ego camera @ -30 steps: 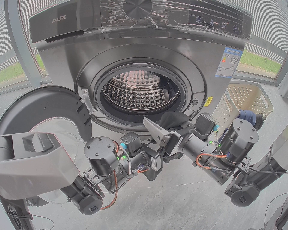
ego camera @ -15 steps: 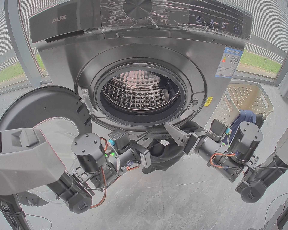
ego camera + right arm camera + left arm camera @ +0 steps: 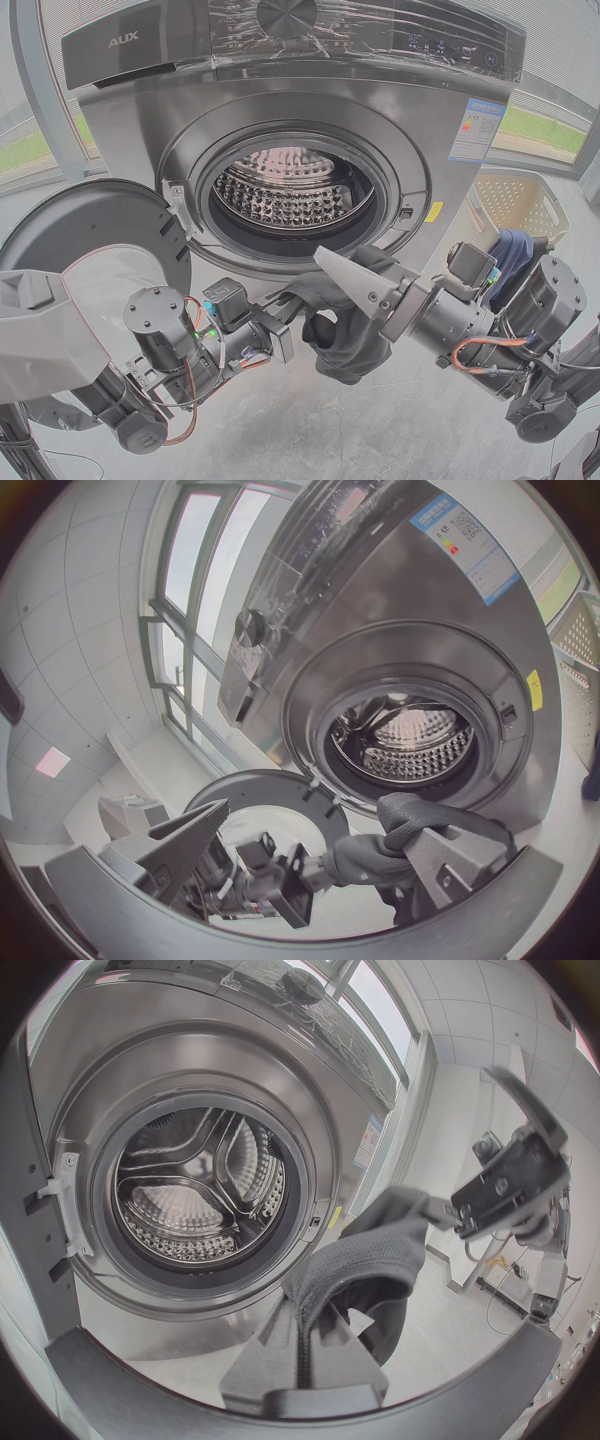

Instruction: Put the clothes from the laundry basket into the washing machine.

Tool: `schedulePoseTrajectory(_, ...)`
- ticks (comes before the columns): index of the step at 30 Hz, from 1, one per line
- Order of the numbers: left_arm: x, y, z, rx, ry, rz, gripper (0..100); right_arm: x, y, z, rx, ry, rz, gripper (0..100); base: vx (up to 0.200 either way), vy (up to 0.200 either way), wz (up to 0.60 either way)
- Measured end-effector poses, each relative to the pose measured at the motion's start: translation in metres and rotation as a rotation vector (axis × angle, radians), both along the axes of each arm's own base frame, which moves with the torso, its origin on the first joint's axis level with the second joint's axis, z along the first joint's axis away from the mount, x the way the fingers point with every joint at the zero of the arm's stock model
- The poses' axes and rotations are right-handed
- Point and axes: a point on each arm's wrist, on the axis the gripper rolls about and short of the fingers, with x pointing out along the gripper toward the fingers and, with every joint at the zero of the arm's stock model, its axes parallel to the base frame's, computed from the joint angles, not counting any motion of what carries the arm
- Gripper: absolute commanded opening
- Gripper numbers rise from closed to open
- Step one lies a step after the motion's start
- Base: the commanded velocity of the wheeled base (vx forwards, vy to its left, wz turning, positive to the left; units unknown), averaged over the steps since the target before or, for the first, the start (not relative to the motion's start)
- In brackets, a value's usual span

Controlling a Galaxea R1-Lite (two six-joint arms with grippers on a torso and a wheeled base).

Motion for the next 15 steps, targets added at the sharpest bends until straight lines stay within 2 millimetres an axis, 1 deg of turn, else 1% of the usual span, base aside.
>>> schedulePoseTrajectory(4, -0.008, 0.006, -0.001, 0.012, 0.014, -0.008, 0, 0.003, 0.004, 0.014, 0.050, -0.019, -0.032, 100, 0.000, 0.000, 0.00)
schedulePoseTrajectory(7, -0.015, 0.010, 0.000, 0.020, 0.020, -0.020, 0, 0.008, 0.006, 0.020, 0.062, -0.009, -0.082, 100, 0.000, 0.000, 0.00)
schedulePoseTrajectory(10, -0.019, 0.012, 0.001, 0.022, 0.021, -0.026, 0, 0.012, 0.008, 0.020, 0.041, 0.030, -0.134, 100, 0.000, 0.000, 0.00)
schedulePoseTrajectory(15, -0.021, 0.014, 0.006, 0.013, 0.010, -0.026, 0, 0.018, 0.011, 0.003, -0.066, 0.188, -0.205, 100, 0.000, 0.000, 0.00)
